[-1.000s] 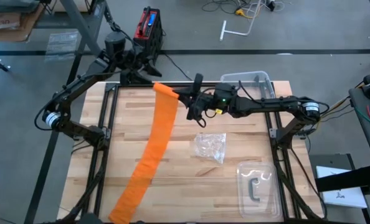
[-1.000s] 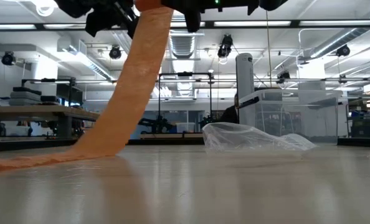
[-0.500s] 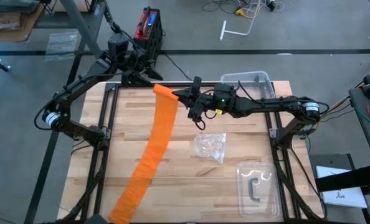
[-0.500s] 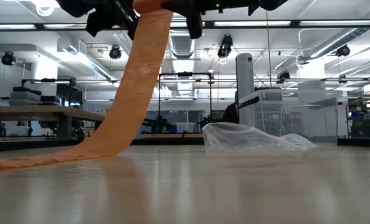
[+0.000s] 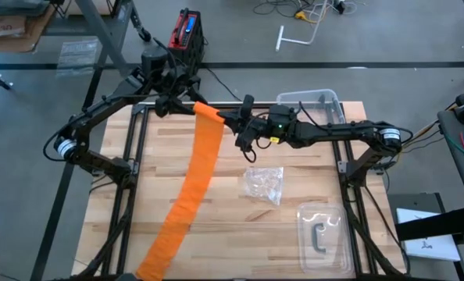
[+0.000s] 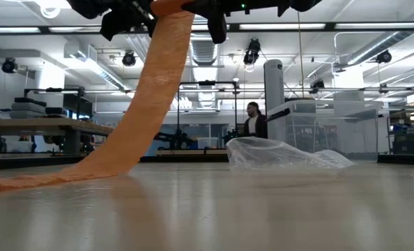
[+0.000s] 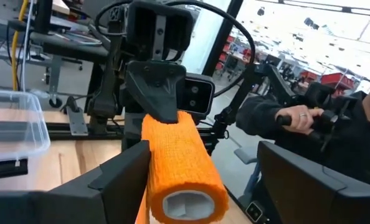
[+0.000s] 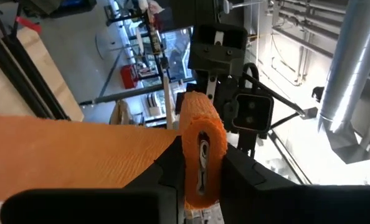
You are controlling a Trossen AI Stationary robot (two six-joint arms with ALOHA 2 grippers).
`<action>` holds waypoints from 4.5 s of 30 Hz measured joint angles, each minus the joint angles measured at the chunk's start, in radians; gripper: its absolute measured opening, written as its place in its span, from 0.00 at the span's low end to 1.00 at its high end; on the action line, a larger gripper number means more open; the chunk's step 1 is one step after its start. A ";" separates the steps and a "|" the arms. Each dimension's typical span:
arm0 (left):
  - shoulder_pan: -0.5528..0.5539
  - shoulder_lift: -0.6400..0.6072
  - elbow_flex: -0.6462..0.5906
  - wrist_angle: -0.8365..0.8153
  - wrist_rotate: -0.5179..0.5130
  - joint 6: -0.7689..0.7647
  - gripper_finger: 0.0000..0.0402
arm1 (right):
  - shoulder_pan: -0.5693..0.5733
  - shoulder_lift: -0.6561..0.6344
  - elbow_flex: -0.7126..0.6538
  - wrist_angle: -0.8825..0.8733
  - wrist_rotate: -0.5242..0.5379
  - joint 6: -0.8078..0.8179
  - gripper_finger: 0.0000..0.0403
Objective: Roll bandage
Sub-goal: Roll the orange bandage
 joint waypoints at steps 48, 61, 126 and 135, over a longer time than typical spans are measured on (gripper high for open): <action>0.000 0.000 0.000 0.023 -0.043 0.062 0.22 | 0.027 -0.010 0.018 -0.007 0.045 0.611 0.60; 0.000 -0.002 0.000 0.040 -0.162 0.230 0.22 | 0.003 -0.011 0.105 -0.167 0.045 1.278 0.81; 0.043 -0.069 0.000 0.047 -0.134 -0.001 0.72 | -0.023 -0.024 0.103 -0.183 0.045 1.157 0.28; 0.112 -0.096 0.000 0.024 -0.139 -0.043 0.85 | 0.010 -0.017 0.088 -0.087 0.038 0.765 0.28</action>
